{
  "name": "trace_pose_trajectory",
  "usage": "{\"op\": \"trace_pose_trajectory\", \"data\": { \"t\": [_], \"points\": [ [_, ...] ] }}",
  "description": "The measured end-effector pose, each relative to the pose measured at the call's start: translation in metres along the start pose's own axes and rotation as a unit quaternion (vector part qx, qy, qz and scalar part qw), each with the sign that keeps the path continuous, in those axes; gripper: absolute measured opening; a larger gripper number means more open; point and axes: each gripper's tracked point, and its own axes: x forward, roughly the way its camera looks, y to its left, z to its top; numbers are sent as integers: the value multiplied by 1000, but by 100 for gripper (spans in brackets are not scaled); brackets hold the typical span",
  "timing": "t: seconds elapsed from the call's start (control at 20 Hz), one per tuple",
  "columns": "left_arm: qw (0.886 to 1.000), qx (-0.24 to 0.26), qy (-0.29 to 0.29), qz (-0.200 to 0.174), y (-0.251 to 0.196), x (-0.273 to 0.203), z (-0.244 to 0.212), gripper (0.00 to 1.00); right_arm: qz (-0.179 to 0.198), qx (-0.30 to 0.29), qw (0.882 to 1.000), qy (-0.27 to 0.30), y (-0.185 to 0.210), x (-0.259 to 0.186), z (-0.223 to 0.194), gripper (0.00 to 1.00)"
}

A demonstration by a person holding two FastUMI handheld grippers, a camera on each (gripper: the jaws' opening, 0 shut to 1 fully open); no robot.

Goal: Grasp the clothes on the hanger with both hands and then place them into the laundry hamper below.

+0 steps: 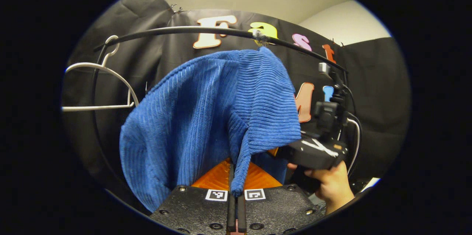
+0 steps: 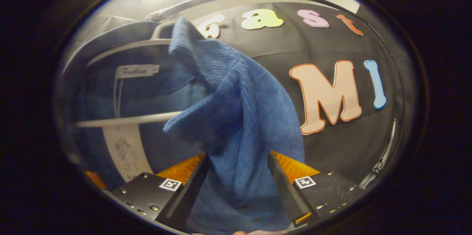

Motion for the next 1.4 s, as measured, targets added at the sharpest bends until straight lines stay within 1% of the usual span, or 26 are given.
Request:
{"op": "trace_pose_trajectory", "data": {
  "t": [0.05, 0.1, 0.15, 0.25, 0.3, 0.35, 0.45, 0.55, 0.6, 0.7, 0.75, 0.8, 0.85, 0.95, 1.0, 1.05, 1.2, 1.25, 1.35, 1.4],
  "points": [
    [1000, -6, 0, -6, 2, -6, 2, 2, -19, 6, 1000, 1, -7, 4, 1, 95],
    [1000, -19, 4, -24, -5, -16, 2, 2, -59, 7, 998, 0, -25, 3, 1, 91],
    [998, -32, 13, -49, -15, -24, 1, 3, -71, 17, 997, 2, -32, -2, 3, 62],
    [995, -38, 21, -91, -20, -41, 10, 2, -47, 43, 998, 6, -30, 3, 6, 4],
    [994, -38, 22, -100, -15, -49, 15, 2, -46, 44, 998, 0, -35, -1, 10, 5],
    [994, -38, 16, -99, -7, -57, 21, 3, -56, 40, 998, -8, -44, -7, 17, 5],
    [996, -36, 3, -81, 12, -68, 29, 2, -75, 33, 996, -22, -55, -20, 28, 5],
    [997, -29, 9, -69, 21, -71, 27, 3, -93, -2, 995, -34, -60, -30, 39, 5],
    [998, -29, 5, -64, 26, -74, 29, 2, -102, -24, 993, -46, -54, -44, 49, 5],
    [998, -22, 2, -55, 34, -84, 34, 2, -122, -58, 988, -75, -48, -64, 73, 5],
    [999, -15, 0, -50, 38, -90, 37, 3, -134, -70, 985, -85, -49, -70, 83, 5],
    [999, -2, -10, -48, 39, -95, 46, 2, -145, -75, 982, -95, -53, -73, 90, 5],
    [998, 15, -12, -54, 40, -100, 50, 3, -152, -78, 980, -99, -56, -72, 96, 5],
    [995, 34, 7, -89, 32, -103, 52, 2, -154, -76, 980, -97, -59, -63, 101, 5],
    [994, 36, 17, -99, 31, -102, 53, 2, -157, -77, 980, -95, -61, -63, 103, 5],
    [994, 40, 19, -101, 37, -99, 58, 2, -158, -75, 980, -98, -62, -61, 106, 5],
    [995, 38, 22, -87, 50, -76, 66, 2, -162, -76, 979, -99, -72, -48, 106, 5],
    [995, 34, 28, -88, 50, -72, 63, 2, -165, -81, 978, -99, -75, -45, 106, 8],
    [994, 27, 31, -98, 47, -69, 63, 2, -160, -84, 979, -97, -76, -38, 104, 8],
    [995, 30, 24, -97, 50, -67, 69, 2, -155, -84, 980, -94, -76, -32, 102, 8]
  ]
}}
